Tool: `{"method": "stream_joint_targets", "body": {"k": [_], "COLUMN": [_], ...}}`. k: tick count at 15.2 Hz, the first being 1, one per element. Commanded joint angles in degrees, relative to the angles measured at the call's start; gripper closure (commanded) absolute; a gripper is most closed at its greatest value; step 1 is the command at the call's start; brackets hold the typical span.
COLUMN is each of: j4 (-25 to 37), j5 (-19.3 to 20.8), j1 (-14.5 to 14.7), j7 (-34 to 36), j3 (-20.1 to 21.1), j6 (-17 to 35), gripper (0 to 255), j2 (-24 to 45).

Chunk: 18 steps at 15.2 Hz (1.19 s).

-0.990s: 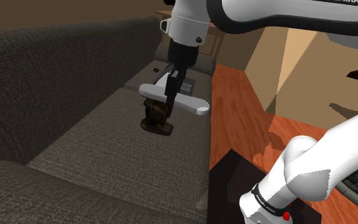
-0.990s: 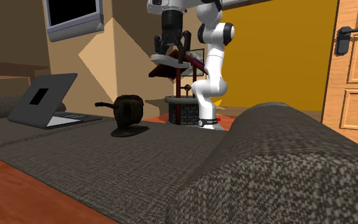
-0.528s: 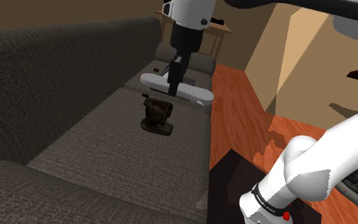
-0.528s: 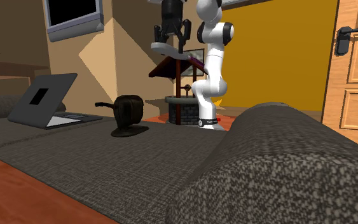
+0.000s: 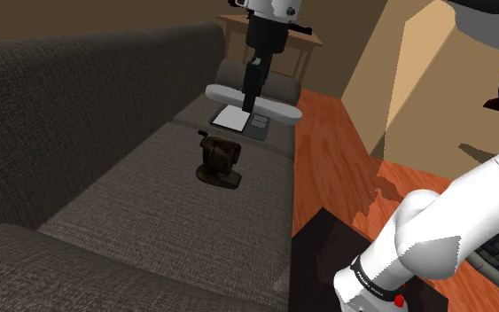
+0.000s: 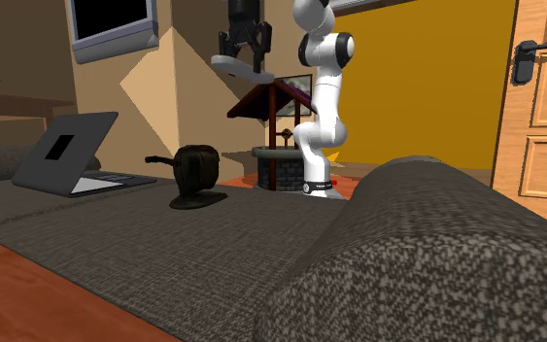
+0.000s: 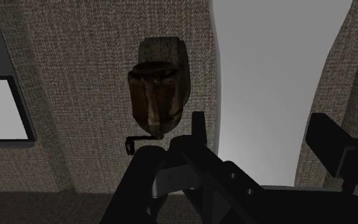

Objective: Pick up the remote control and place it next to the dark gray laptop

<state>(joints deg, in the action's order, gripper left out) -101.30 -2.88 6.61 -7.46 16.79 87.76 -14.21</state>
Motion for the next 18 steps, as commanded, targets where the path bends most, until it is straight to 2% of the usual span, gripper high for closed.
{"method": "stream_joint_targets", "body": {"k": [1, 10, 18], "j4": [0.45, 7.54, 19.57], "j5": [0.66, 3.09, 4.24], "j1": [-1.04, -5.75, -10.00], "j7": [-2.69, -13.56, -22.43], "j3": [-1.59, -8.00, -12.57], "j6": [0.56, 0.30, -1.59], "gripper": [255, 255, 255], "j2": [1.05, 8.04, 18.09]}}
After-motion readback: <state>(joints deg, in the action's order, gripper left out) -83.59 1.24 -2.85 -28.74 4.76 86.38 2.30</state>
